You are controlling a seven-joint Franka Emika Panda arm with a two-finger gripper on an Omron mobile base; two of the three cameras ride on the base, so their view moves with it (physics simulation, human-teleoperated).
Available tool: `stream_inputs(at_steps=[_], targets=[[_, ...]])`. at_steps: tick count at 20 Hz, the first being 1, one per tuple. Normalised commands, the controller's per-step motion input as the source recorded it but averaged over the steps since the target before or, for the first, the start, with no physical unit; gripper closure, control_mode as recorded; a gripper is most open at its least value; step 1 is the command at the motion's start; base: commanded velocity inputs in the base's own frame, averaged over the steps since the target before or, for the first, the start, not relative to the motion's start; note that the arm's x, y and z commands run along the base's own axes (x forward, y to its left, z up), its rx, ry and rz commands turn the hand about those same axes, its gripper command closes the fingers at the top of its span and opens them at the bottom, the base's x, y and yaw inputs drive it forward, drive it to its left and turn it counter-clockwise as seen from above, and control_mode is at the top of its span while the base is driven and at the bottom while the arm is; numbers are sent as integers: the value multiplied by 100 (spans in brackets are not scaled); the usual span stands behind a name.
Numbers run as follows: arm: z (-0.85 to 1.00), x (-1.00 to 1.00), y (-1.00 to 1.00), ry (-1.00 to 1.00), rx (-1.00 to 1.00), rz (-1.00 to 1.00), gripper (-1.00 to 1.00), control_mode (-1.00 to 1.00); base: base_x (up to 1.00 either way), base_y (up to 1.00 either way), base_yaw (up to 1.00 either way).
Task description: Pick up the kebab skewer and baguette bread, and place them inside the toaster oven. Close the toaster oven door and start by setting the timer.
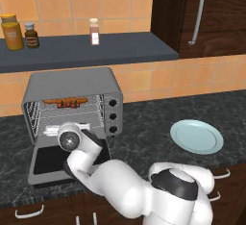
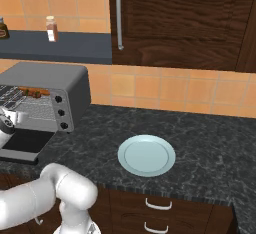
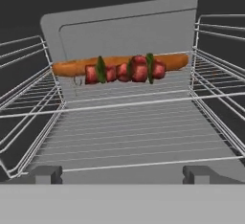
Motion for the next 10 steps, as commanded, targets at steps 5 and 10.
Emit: stream_inputs(at_steps=[5, 10], targets=[[0, -77, 0, 9, 0, 0, -100, -100, 0, 0, 0], [0, -78, 0, 12, 0, 0, -100, -100, 0, 0, 0]])
